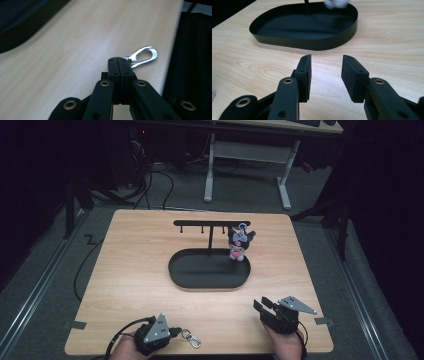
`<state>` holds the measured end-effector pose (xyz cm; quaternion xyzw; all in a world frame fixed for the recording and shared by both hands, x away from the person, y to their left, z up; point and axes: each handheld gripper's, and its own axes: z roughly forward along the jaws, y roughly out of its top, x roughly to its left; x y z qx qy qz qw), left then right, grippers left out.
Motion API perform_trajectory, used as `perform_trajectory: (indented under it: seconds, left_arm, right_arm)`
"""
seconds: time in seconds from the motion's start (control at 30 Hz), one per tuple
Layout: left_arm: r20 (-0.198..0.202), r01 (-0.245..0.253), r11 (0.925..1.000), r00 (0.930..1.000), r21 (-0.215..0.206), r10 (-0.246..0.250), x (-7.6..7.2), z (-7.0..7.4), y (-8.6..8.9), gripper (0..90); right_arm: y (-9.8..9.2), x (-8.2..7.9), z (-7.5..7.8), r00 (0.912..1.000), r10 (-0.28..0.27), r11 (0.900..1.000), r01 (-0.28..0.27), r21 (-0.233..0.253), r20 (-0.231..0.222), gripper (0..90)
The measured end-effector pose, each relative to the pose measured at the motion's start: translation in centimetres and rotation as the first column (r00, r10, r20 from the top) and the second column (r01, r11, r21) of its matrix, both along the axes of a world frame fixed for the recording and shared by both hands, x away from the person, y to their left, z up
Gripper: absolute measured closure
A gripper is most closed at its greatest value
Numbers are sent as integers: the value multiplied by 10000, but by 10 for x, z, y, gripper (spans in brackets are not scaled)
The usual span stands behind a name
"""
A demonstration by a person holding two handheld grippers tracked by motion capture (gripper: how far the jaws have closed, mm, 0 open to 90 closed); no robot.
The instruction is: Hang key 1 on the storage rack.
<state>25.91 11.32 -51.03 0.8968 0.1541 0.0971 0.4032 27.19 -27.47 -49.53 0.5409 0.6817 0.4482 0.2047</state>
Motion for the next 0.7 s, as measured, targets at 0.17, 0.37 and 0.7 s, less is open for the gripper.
perform_trajectory:
  seconds: [0.17, 0.37, 0.7]
  left_arm:
    - [-74, 337, 9953, 9994, 911, -332, -16, -10, -24, 900]
    - [17, -188, 9934, 9998, 1135, 188, -3, -12, -50, 900]
    - [150, 167, 9943, 9997, 1052, -184, 22, -12, -127, 900]
  right_arm:
    - [1, 3, -5, 9987, 375, 9987, -363, 353, -352, 607]
    - [5, 3, -5, 9966, 758, 9967, -748, 316, -322, 606]
    - [-4, 3, -4, 9977, 598, 9965, -578, 607, -312, 607]
